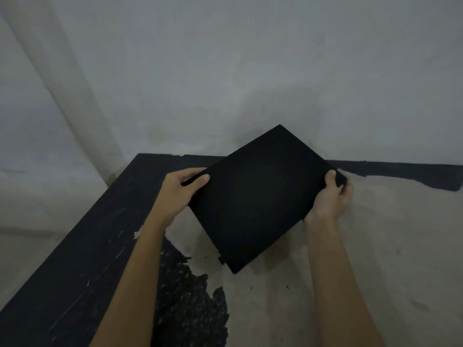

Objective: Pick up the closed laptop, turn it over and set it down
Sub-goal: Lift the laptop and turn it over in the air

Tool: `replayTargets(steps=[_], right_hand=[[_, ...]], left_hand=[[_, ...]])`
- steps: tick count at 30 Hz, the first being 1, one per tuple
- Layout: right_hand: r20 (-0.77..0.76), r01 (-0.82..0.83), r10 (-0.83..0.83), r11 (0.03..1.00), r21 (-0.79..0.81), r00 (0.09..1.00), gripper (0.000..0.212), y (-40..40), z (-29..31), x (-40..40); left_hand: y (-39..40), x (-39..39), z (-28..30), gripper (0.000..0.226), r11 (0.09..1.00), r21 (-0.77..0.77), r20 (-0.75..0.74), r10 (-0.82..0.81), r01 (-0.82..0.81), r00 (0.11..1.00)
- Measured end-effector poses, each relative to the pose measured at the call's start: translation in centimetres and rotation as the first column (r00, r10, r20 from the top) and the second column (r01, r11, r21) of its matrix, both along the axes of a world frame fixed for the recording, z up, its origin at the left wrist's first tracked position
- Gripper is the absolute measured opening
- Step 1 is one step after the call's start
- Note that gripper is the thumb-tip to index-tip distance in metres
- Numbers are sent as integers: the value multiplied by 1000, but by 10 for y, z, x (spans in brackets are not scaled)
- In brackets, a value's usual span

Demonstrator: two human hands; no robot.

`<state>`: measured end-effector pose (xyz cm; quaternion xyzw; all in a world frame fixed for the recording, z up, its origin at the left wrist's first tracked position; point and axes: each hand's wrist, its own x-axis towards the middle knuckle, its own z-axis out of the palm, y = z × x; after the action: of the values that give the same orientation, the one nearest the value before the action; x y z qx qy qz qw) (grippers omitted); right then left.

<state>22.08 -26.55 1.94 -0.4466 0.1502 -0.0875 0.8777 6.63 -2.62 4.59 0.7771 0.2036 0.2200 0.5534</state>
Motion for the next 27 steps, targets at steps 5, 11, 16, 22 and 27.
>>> replayTargets(steps=[5,11,16,22,27], right_hand=[[-31,116,-115,993,23,993,32,3,2,-2],[-64,197,-196,980,12,979,28,3,-2,-3],[-34,202,-202,979,14,979,31,0,-1,-3],[12,138,-138,990,-17,990,31,-1,2,0],[65,-41,45,997,-63,997,21,-15,7,3]], left_hand=[[-36,27,-10,45,950,-142,149,299,-279,942],[-67,36,-14,88,910,-324,151,318,-257,936],[-67,39,-19,90,878,-420,133,308,-228,942],[-61,37,-21,84,851,-467,175,355,-240,918],[-44,33,-20,81,832,-510,179,351,-218,919]])
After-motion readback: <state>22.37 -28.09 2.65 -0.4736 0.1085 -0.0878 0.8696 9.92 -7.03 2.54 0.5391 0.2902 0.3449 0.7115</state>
